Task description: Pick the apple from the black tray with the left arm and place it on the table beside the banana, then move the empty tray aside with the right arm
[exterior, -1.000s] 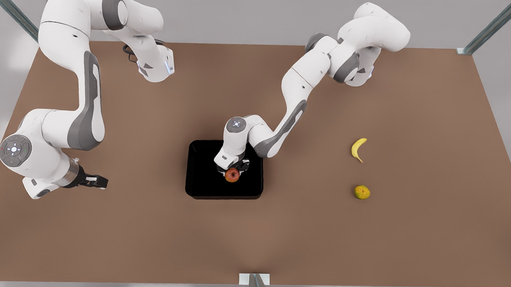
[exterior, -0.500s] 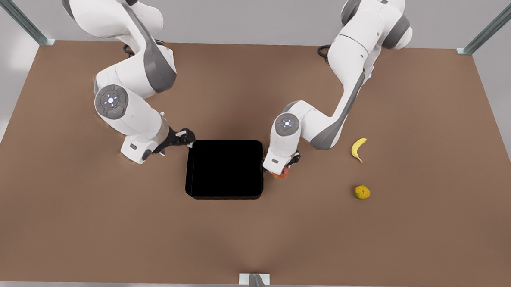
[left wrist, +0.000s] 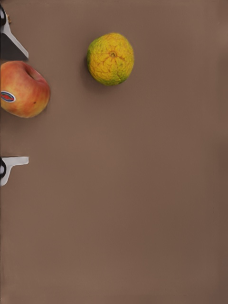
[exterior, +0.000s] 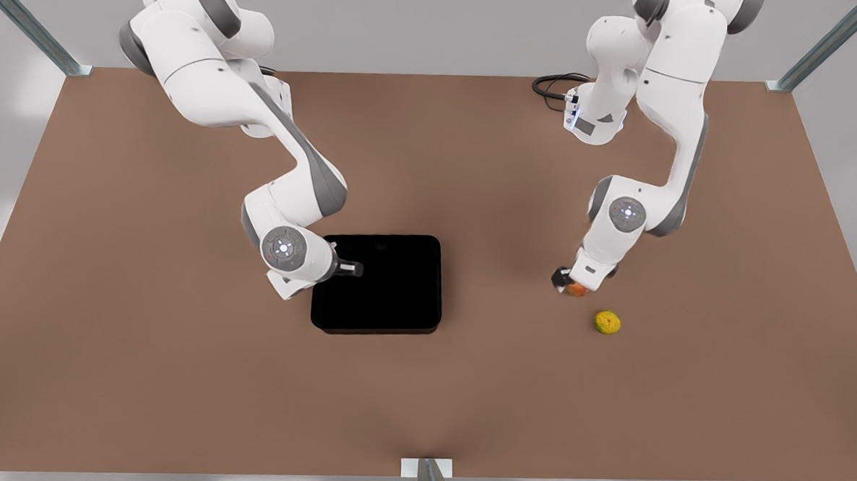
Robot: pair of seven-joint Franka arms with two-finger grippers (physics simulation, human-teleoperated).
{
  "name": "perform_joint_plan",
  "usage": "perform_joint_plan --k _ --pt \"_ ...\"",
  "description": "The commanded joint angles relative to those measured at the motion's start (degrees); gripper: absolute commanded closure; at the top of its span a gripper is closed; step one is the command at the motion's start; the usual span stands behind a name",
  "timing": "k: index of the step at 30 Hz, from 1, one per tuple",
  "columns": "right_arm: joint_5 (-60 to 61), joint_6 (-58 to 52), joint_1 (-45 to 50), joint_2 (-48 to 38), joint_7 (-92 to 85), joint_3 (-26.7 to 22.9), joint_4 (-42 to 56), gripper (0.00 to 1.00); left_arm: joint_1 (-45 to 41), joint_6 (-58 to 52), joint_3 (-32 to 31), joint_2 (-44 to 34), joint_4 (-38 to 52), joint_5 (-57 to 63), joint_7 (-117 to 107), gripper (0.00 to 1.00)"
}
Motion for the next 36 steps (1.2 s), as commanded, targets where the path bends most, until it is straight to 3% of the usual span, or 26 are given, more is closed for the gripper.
perform_joint_plan --k 1,2,3,8,14,30,33,34,35,36 --pt "-1.19 7.81 -0.46 -0.82 12.91 -0.03 -2.38 0.0 -0.01 -24.21 0.06 -2.94 11.83 -0.35 24.92 0.0" --pt "-1.19 7.9 -0.73 -1.26 11.85 -0.03 -3.18 0.0 0.69 -41.64 0.41 -2.15 25.2 -4.82 24.92 0.0" --pt "-1.19 12.72 -1.52 -2.49 10.54 -0.12 -7.22 0.0 2.71 -49.85 0.5 -2.15 31.04 -5.01 25.44 0.0" --pt "-0.92 13.96 -2.84 -3.46 1.84 -1.35 -8.37 0.0 8.43 -54.08 0.5 -1.09 39.21 -5.37 31.33 0.0" --pt "-1.1 20.2 -2.4 0.14 -4.75 -1.96 -10.74 0.0 8.34 -54.08 0.32 -1.0 39.04 -5.19 31.42 0.0" --pt "-1.1 20.2 -2.84 2.6 -29.1 -3.28 -14.25 0.01 8.43 -53.9 0.32 -0.56 38.6 -4.84 31.77 0.0" --pt "-1.01 20.2 -2.84 3.83 -28.93 -3.37 -14.25 0.13 8.43 -53.9 0.32 -0.56 38.6 -4.84 31.77 0.0" --pt "-0.83 20.2 -2.93 3.92 -28.84 -3.37 -14.25 0.23 8.34 -53.9 0.32 -0.56 38.6 -4.84 31.77 0.0" --pt "-0.75 20.03 -2.93 3.92 -28.93 -3.46 -14.25 0.38 8.34 -53.9 0.32 -0.56 38.6 -4.93 31.69 0.0" --pt "-0.66 19.85 -3.01 3.92 -28.84 -3.46 -14.17 0.46 8.34 -53.9 0.32 -0.56 38.6 -4.84 31.69 0.0"
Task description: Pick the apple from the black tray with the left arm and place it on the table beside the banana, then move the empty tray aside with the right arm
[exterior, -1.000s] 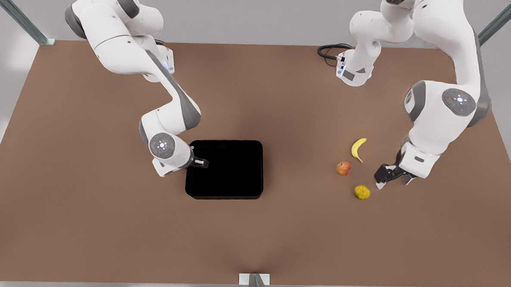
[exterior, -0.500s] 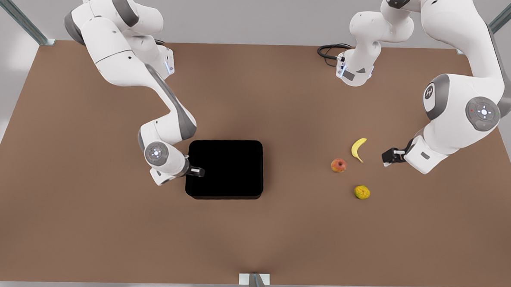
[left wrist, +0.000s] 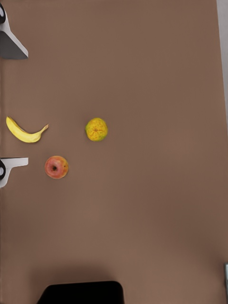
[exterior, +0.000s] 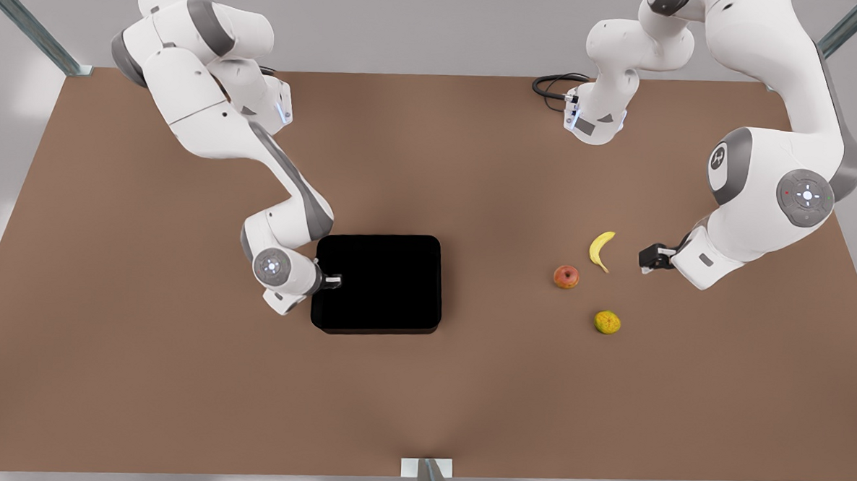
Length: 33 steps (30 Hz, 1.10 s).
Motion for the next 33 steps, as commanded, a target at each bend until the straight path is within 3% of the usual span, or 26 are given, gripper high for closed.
perform_joint_plan --k 1,3,5,13,17,20,22,29,33 --pt "0.13 -0.32 -0.03 0.0 -11.4 -0.01 0.06 0.56 -0.02 -0.15 0.0 -0.06 0.03 0.09 4.53 0.0" --pt "0.3 -0.5 -0.12 0.0 -11.31 -0.1 0.06 0.78 -0.02 -0.15 0.0 -0.06 0.03 0.0 4.44 0.0" --pt "0.3 -0.67 -0.38 -0.01 -11.31 -0.1 0.15 0.89 0.07 -0.15 0.0 -0.06 0.03 0.09 4.53 0.0" --pt "2.14 -4.8 -0.38 -4.48 -11.48 -0.1 0.94 0.92 -0.02 -0.15 0.0 0.02 0.03 0.09 4.36 0.0" --pt "2.59 -12.97 -1.61 -8.44 -14.82 -0.97 3.22 0.92 -0.02 -0.23 0.0 -0.06 0.03 0.0 4.27 0.0" --pt "2.59 -20.36 -2.49 -9.32 -23.08 -5.8 6.65 0.93 -0.02 -0.23 0.0 -0.06 -0.15 0.0 4.09 0.0" --pt "2.67 -24.93 -2.49 -9.32 -32.31 -11.87 9.55 0.93 -0.02 -0.23 0.0 0.02 -0.15 0.0 4.18 0.0" --pt "2.5 -26.08 -2.67 -5.2 -61.92 -29.97 13.86 0.93 -0.11 -0.23 0.0 -0.06 -0.06 0.18 4.09 0.0" --pt "2.41 -24.67 -3.28 2.89 -64.31 -32.53 19.57 0.93 -0.19 -0.23 -0.09 -0.15 0.12 0.26 4.0 0.0"
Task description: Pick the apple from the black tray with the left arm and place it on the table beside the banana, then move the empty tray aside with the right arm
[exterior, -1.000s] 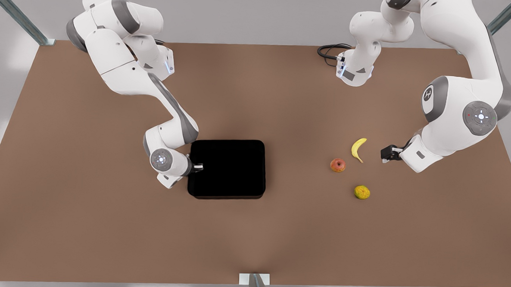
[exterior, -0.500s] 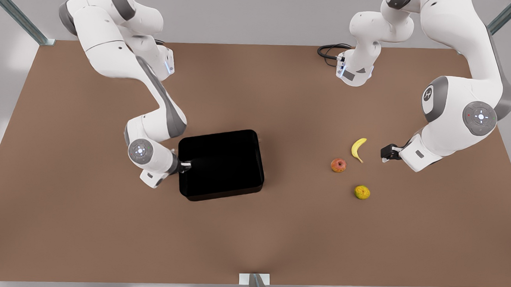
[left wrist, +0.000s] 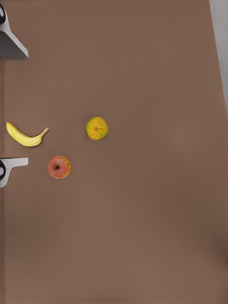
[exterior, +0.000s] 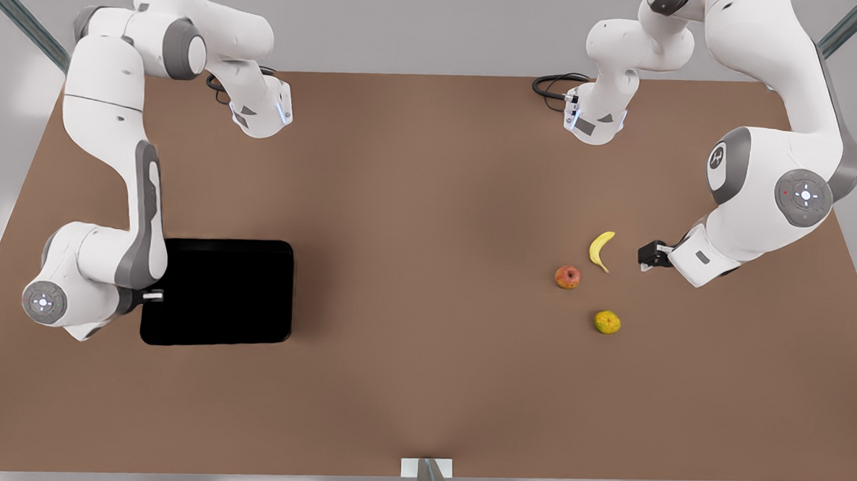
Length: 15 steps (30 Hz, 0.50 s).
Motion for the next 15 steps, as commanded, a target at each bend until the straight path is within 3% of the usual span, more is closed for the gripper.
perform_joint_plan --k 1,2,4,5,8,10,13,15 --pt "-0.78 0.45 -0.3 2.15 -30.69 -0.59 1.49 0.93 -0.15 -0.03 -0.07 -0.07 0.27 -0.22 0.9 0.0" --pt "-0.69 1.24 -0.3 2.59 -31.13 -0.76 1.49 0.91 -0.33 0.23 -0.34 0.01 0.26 0.13 0.73 0.0" --pt "2.72 1.33 -0.21 2.42 -29.99 -1.11 1.84 0.06 -1.9 0.94 -0.43 0.36 0.35 2.49 0.11 0.0" --pt "3.7 1.16 0.05 2.24 -29.64 -1.64 2.63 0.0 -3.23 0.94 -0.43 0.72 0.35 3.91 0.02 0.0" --pt "6.68 -6.66 0.32 -4.61 -23.84 -0.85 4.9 0.0 -3.23 0.94 -0.34 0.72 0.44 3.82 -0.15 0.0" --pt "8.54 -10.27 0.41 -5.23 -19.1 0.73 11.84 0.0 -3.23 0.94 -0.34 0.72 0.44 3.91 -0.15 0.0" --pt "7.83 -10.1 0.32 -6.37 0.76 12.15 16.87 0.0 -3.23 0.94 -0.34 0.72 0.44 3.91 -0.15 0.0" --pt "7.75 -9.39 0.32 -6.37 5.34 14.53 16.96 0.0 -3.32 0.94 -0.34 0.72 0.44 3.91 -0.24 0.0"
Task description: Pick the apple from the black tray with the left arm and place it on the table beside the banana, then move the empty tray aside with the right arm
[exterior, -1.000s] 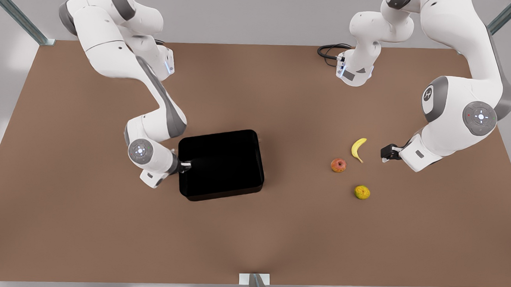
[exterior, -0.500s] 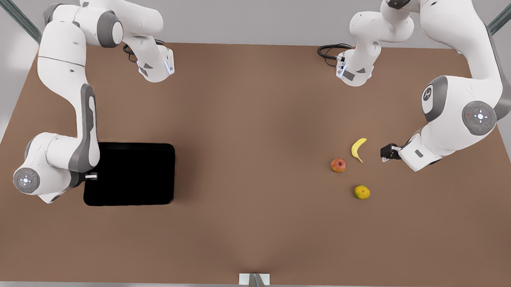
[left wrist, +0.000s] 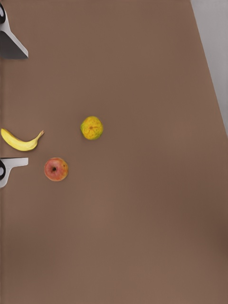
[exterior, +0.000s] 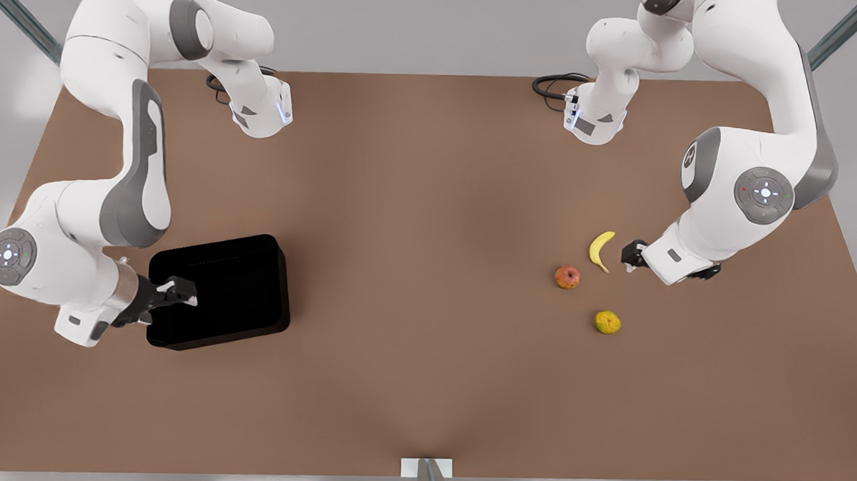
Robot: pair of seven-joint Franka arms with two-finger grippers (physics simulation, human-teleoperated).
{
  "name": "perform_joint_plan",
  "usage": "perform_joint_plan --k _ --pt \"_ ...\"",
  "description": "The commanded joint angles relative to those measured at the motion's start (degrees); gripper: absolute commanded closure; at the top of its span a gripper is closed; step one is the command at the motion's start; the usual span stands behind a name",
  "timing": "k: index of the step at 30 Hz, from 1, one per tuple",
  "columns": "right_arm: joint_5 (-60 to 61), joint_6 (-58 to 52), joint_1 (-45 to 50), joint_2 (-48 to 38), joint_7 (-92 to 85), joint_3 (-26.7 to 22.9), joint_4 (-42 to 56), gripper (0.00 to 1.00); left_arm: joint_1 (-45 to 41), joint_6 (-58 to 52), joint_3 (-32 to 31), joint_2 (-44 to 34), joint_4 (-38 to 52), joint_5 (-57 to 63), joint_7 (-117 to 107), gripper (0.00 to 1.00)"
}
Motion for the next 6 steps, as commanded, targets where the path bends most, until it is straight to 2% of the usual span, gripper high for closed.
perform_joint_plan --k 1,6 --pt "0.66 -2.26 0.19 -0.14 13.43 0.87 0.4 0.0 -0.05 0.08 0.0 -0.06 0.04 0.17 -0.92 0.0" --pt "0.75 -2.35 0.01 -0.05 14.74 -0.01 0.4 0.0 -0.13 0.08 0.0 -0.06 0.04 0.26 -0.92 0.0"
